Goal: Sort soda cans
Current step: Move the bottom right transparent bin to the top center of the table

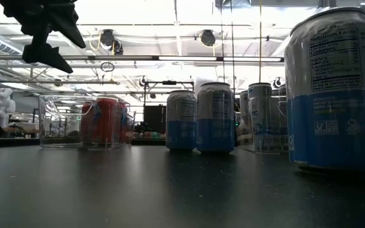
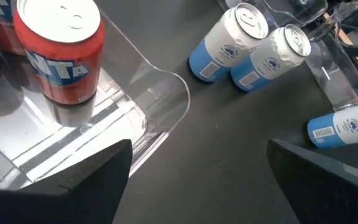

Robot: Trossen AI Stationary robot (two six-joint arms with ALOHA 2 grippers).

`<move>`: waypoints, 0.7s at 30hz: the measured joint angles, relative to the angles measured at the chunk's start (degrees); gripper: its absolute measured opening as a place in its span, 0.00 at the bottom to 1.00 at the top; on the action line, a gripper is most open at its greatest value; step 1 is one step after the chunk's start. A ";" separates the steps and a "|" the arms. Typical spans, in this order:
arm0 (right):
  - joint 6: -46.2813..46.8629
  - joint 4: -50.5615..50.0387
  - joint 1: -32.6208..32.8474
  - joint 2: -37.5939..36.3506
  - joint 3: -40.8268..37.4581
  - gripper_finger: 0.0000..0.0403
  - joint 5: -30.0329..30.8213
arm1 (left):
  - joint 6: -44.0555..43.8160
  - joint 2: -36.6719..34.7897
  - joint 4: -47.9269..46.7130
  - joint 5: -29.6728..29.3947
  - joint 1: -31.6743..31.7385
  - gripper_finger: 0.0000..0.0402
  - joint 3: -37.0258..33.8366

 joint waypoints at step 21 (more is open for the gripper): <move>-4.31 7.39 -1.04 3.31 2.36 0.01 5.79 | -0.14 0.00 0.67 1.18 0.00 0.95 0.00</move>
